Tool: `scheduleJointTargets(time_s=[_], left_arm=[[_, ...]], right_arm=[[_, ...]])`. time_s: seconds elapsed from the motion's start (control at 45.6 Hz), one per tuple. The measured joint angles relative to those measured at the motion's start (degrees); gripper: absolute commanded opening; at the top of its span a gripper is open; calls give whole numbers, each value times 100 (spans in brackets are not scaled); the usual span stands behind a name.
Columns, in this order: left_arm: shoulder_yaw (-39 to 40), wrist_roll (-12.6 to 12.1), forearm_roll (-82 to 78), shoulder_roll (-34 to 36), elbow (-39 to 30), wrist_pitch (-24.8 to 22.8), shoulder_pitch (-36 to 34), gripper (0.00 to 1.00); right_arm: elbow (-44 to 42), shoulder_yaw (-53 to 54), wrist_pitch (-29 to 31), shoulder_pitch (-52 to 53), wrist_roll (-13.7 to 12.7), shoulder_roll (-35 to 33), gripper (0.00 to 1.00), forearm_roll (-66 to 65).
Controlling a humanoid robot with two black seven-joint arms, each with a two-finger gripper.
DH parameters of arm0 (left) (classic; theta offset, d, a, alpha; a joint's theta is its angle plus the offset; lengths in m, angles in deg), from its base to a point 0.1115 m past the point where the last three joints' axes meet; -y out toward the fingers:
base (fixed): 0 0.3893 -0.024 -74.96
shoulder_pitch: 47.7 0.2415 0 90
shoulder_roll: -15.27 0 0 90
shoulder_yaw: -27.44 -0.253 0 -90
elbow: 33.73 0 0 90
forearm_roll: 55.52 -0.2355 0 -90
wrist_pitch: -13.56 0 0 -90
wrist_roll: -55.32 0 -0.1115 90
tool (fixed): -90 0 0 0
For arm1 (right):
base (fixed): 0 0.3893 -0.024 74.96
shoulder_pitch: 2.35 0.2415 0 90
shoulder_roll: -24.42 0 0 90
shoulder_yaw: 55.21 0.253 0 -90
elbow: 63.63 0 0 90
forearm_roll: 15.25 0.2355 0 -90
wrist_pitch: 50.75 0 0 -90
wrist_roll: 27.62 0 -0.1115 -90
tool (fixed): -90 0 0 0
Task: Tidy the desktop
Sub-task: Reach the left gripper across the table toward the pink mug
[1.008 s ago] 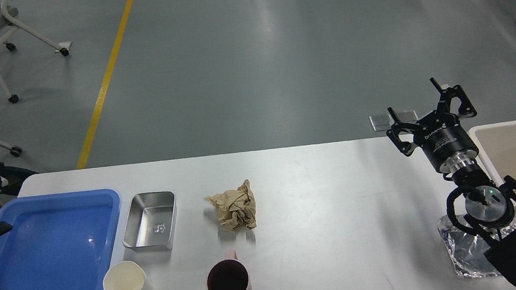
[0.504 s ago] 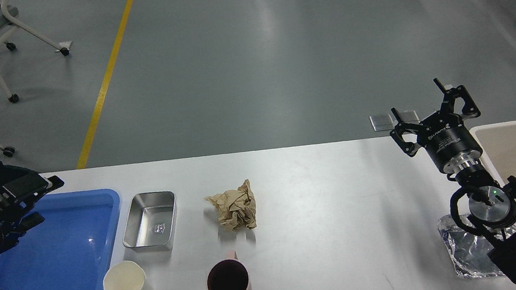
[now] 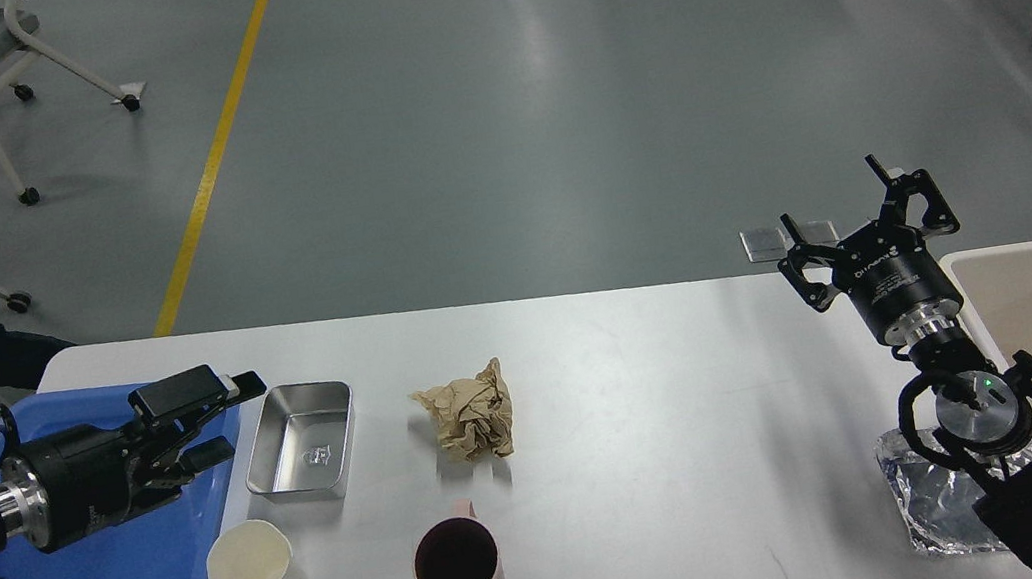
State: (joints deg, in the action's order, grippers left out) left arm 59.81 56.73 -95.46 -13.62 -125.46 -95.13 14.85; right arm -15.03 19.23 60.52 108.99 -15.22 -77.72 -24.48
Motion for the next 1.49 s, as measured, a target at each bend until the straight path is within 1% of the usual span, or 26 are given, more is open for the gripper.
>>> scheduleJointTargets(time_s=[0.088,0.219,0.46,0.548,0.614,0.701,0.876,0.942,1.008,1.139,1.424,1.49], left_arm=[[-2,0,0,-101,-2,-2,-18,96],[-89,-73,0,-283,-6,-17,-49,96],[-1061,-140,-25,-799,8,9,-721,96],[-1286,-151,-119,-914,20,26,-843,96],[-1414,-205,-268,-1053,23,33,-910,96],[-1557,-391,-336,-1172,28,35,-964,96],[-1691,-876,-411,-1305,153,34,-1018,93],[-1726,-1013,-508,-1392,173,44,-1026,93],[-1789,-1099,-623,-1454,184,118,-1032,93],[-1838,-1122,-707,-1584,224,272,-1049,93],[-1974,-1152,-724,-1953,356,305,-1051,93],[-2067,-1162,-735,-1992,410,305,-1066,92]], right_arm=[[0,0,0,0,0,9,100,0],[4,0,0,1,7,18,100,-1],[19,0,-8,17,13,21,100,-33],[19,0,-8,12,17,21,100,-35],[19,0,-8,7,17,24,100,-36],[18,0,-8,7,18,27,100,-36],[1,0,-8,17,18,28,100,-36],[1,0,-8,19,18,28,100,-36],[2,0,-8,19,21,28,100,-36],[4,1,-9,19,26,28,100,-36],[17,9,-9,26,27,29,100,-36],[13,9,-9,27,27,29,100,-36]])
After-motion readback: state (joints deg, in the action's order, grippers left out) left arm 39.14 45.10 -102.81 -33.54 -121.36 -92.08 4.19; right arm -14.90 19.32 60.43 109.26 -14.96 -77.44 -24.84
